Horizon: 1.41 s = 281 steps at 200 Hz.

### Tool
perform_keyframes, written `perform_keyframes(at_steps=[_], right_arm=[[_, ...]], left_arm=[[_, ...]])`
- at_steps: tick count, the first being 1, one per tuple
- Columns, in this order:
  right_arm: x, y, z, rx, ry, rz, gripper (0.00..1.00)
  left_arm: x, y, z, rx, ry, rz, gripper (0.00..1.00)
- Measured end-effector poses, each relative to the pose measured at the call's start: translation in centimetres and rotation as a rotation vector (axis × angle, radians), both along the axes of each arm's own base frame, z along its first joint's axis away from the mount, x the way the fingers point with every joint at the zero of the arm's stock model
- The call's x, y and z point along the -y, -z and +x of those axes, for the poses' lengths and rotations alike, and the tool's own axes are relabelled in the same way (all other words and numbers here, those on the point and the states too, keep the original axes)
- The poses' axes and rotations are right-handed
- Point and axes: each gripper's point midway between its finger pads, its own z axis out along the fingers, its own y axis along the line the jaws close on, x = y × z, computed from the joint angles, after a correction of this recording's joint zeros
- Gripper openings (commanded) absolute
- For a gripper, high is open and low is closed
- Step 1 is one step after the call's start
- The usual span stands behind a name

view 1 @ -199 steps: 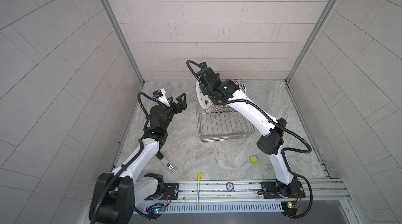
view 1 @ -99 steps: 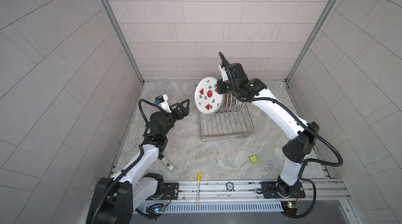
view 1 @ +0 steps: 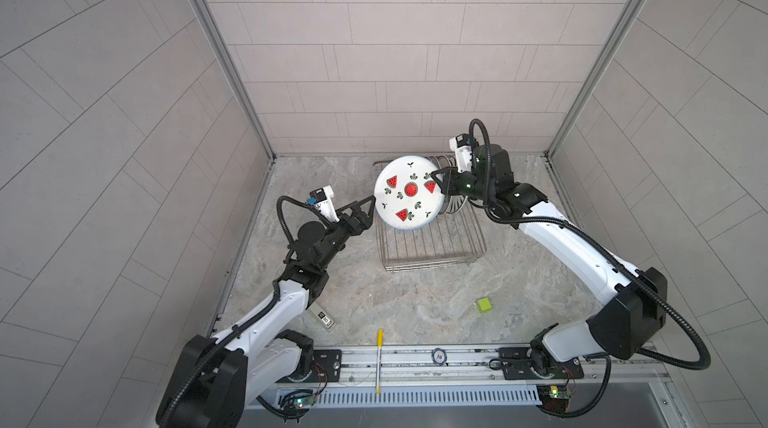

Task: Unload the plates from the dish rack
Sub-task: 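Grip the watermelon plate with the right gripper and lift it out, then pass the watermelon plate from the right gripper to the left gripper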

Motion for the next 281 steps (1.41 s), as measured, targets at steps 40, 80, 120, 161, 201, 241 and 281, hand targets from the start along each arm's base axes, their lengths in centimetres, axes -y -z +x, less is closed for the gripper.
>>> perform_keyframes(at_steps=[40,80,120,161,201,241,281], right_arm=[[-1.1,-0.4,-0.4,0.029,-0.051,0.094,0.01],[-1.6,-0.9,-0.5,0.046,-0.082,0.132,0.01],[-1.8,-1.2,-0.4,0.075,-0.098,0.159,0.01],[-2.1,-1.7,-0.5,0.096,-0.116,0.178,0.01],[-2.5,-1.6,-0.1,0.102,-0.138,0.197,0.03],[-2.9,-1.0,0.4,0.096,-0.155,0.206,0.14],[-2.8,-0.1,0.9,0.069,-0.138,0.199,0.2]], left_arm=[[1.6,0.7,0.4,-0.027,0.067,-0.063,0.79],[2.2,0.1,0.4,-0.014,0.097,-0.111,0.56],[2.3,-0.4,0.3,-0.005,0.11,-0.147,0.35],[2.3,-0.6,0.3,-0.007,0.116,-0.169,0.27],[2.0,-0.6,0.5,-0.027,0.103,-0.21,0.2],[1.6,-0.4,0.8,-0.047,0.078,-0.244,0.05],[1.5,-0.3,1.1,-0.041,0.071,-0.259,0.0]])
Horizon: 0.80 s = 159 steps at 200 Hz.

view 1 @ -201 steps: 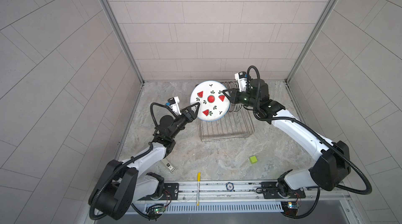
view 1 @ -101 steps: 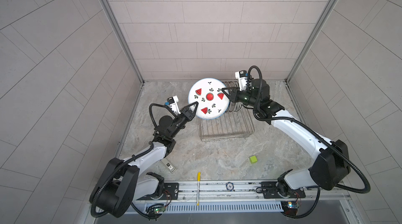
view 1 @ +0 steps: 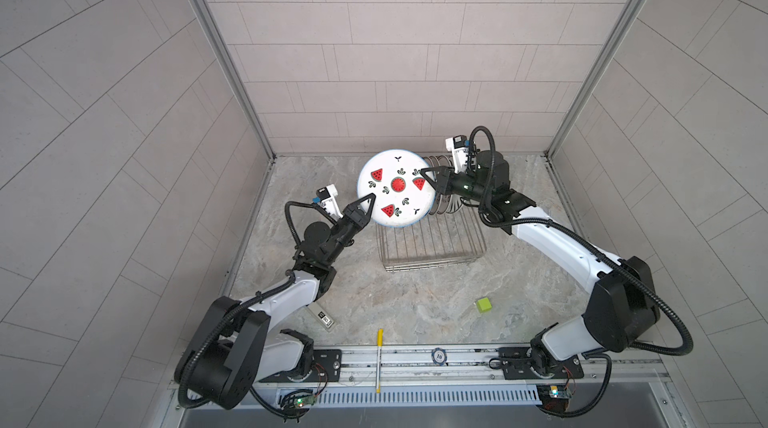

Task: Unload the plates from the dish rack
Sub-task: 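Pass the watermelon plate from the right gripper to the left gripper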

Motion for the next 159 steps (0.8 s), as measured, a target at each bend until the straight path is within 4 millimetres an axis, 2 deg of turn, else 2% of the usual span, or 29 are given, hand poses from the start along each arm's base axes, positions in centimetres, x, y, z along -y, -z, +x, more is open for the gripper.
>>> perform_keyframes(at_steps=[25,56,83,99,125,138,140,142,159], right_arm=[[0.0,0.6,0.0,-0.022,0.003,-0.008,0.32],[-0.3,1.2,0.0,-0.034,-0.006,-0.018,0.46],[-0.4,1.5,-0.1,-0.042,-0.012,-0.024,0.54],[-0.4,1.5,-0.1,-0.046,-0.014,-0.023,0.63],[-0.3,1.6,0.0,-0.039,-0.009,-0.036,0.85],[-0.1,1.9,0.2,-0.034,0.006,-0.056,0.88],[0.0,1.9,0.3,-0.032,0.01,-0.061,0.96],[0.1,2.0,0.3,-0.03,0.013,-0.063,0.99],[0.6,2.3,0.5,-0.025,0.042,-0.092,1.0]], left_arm=[[0.0,-0.3,0.0,0.019,-0.003,-0.002,0.0],[-0.1,0.4,0.0,0.01,-0.016,0.017,0.0],[-0.1,1.0,-0.1,-0.005,-0.016,0.024,0.0],[-0.1,1.1,-0.1,-0.01,-0.018,0.03,0.0],[-0.4,1.2,-0.1,-0.017,-0.034,0.045,0.0],[-0.5,1.3,-0.1,-0.022,-0.041,0.047,0.0],[-0.5,1.3,-0.1,-0.023,-0.041,0.048,0.0],[-0.5,1.4,-0.1,-0.024,-0.042,0.048,0.0],[-0.7,1.6,-0.1,-0.03,-0.05,0.049,0.0]])
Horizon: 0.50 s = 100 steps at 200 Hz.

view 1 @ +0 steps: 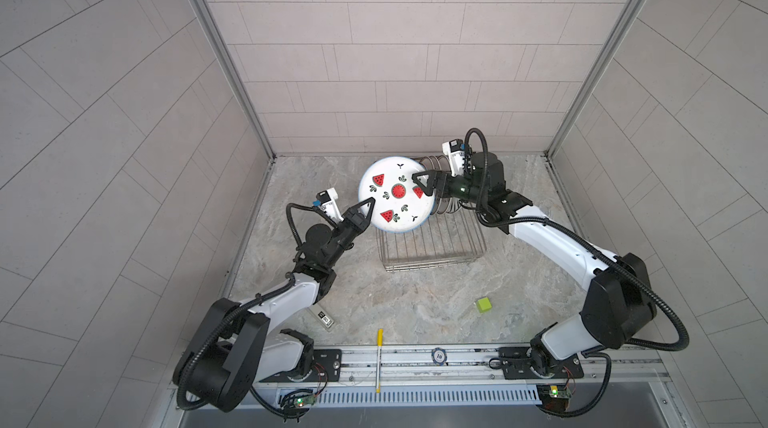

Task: Unload the plates from the dish rack
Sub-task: 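Pass the watermelon plate from the right gripper to the left gripper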

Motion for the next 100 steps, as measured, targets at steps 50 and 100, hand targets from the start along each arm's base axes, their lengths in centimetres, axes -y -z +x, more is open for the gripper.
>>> perform_keyframes(at_steps=[50,100], right_arm=[[2.9,-1.5,-0.4,0.072,0.123,-0.08,1.0],[5.8,-3.4,-1.3,0.14,0.242,-0.138,1.0]], left_arm=[[-1.0,0.2,0.3,-0.007,-0.037,-0.002,0.0],[-3.9,0.3,1.0,-0.039,-0.151,0.005,0.0]])
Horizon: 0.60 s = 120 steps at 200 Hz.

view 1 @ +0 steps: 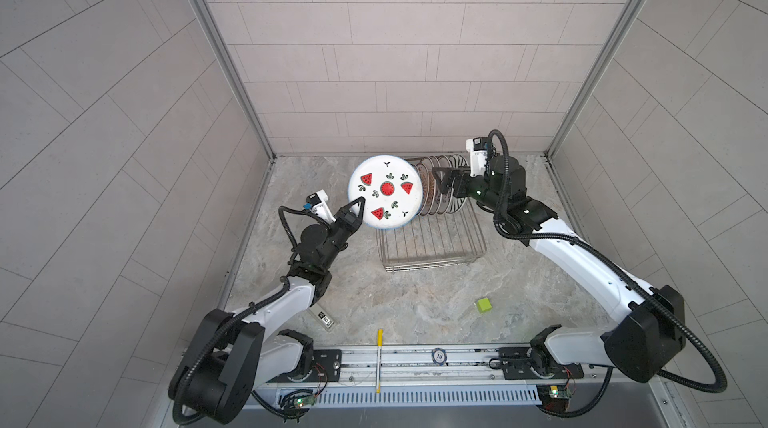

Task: Unload the plates from the dish rack
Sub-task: 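Pass the watermelon plate from the right gripper to the left gripper, then lower the watermelon plate flat onto the table with the left gripper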

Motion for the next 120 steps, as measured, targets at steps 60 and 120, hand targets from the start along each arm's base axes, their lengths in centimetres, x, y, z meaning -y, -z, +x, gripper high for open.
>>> perform_keyframes(at_steps=[60,120], right_arm=[[-2.1,-0.4,-0.8,0.03,-0.042,-0.161,0.97],[-12.5,1.4,-2.4,0.036,-0.279,-0.332,0.99]], left_arm=[[-5.9,0.7,0.5,-0.05,-0.198,-0.012,0.0],[-11.7,3.7,0.7,-0.164,-0.38,-0.047,0.0]])
